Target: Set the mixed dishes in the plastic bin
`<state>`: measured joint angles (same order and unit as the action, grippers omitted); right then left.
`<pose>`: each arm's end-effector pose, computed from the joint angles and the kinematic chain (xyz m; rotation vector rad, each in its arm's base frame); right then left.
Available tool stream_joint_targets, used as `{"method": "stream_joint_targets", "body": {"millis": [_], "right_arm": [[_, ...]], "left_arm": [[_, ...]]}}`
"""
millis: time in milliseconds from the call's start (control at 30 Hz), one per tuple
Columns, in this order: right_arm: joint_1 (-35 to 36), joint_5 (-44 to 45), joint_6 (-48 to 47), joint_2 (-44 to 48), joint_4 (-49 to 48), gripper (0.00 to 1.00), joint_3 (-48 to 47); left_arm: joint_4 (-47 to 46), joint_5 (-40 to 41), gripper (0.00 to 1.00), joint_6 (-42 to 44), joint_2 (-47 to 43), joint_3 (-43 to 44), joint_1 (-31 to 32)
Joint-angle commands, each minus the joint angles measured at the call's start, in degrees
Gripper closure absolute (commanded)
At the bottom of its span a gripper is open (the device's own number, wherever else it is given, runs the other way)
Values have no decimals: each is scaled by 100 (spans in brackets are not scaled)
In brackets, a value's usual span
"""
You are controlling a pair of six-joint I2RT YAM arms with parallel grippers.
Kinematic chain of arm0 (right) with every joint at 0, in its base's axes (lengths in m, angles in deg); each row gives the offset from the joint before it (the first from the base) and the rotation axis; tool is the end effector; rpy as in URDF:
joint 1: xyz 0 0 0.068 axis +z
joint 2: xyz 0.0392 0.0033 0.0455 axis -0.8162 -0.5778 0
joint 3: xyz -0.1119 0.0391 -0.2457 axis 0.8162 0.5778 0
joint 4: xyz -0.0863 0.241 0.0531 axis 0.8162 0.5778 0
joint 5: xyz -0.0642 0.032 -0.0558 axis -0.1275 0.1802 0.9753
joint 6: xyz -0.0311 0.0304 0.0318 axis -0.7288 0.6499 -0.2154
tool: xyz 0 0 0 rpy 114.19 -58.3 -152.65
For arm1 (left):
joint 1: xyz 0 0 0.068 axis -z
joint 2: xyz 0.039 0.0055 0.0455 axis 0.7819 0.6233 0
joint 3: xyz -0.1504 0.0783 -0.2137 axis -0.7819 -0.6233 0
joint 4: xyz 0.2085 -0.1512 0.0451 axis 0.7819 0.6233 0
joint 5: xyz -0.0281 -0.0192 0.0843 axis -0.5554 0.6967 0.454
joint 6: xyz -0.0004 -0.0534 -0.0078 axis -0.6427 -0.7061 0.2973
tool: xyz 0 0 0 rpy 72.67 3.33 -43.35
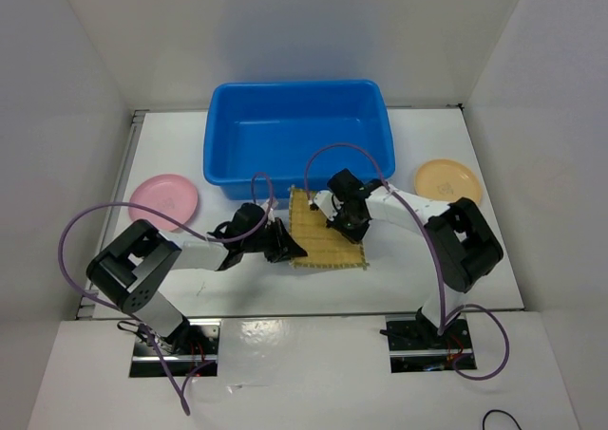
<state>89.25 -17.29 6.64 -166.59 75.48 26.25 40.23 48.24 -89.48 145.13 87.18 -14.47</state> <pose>0.2560 0.1798 0.1624 -1.4626 2.4965 0.1452 0.2174 -0.1806 0.1294 -0.3485 2.4872 -1.3145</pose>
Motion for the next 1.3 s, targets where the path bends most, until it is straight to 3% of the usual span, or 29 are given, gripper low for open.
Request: {"method": "stream_joint_targets", "body": {"millis": [0,167,267,433,533,600,733,767,800,900,1100,1267], "right_arm": [[0,-241,-49,-93,-201,100,128],[-202,-416,-111,82,-131,100,75],[-492,-645,-251,460,10,100,22],[-966,-646,-305,2391,316,100,22],[-1625,-365,-218,3847,152,96,83],[-2219,-74,-165,4028,221,98,-4],[-3391,-452,-130,4625,-95,100,373],[-3576,-452,-42,4766,-183,96,426],[-3986,-243,46,4898,-279,91,479],[-4813,-442,47,5592,-552,91,804],[-5195,-734,-85,6517,-658,86,1095],[-5195,-566,-23,6210,-659,59,1034]], "left_arm": [[-427,-129,97,234,-54,277,73],[-207,-445,100,358,-1,393,126],[528,-507,100,550,-368,647,188],[1866,-613,100,964,-1579,1077,240],[2728,-551,100,1096,-2283,1560,240],[3228,-910,100,1332,-2374,2094,48],[3757,-1596,100,1509,-2384,3157,-269],[3836,-1658,100,1509,-2383,3396,-348],[3906,-1737,100,1509,-2313,3659,-601],[4240,-2026,100,1668,-1761,4767,-1259],[4750,-2371,100,2160,653,6622,-1859],[4251,-2108,100,1835,1694,7159,-2071]]}}
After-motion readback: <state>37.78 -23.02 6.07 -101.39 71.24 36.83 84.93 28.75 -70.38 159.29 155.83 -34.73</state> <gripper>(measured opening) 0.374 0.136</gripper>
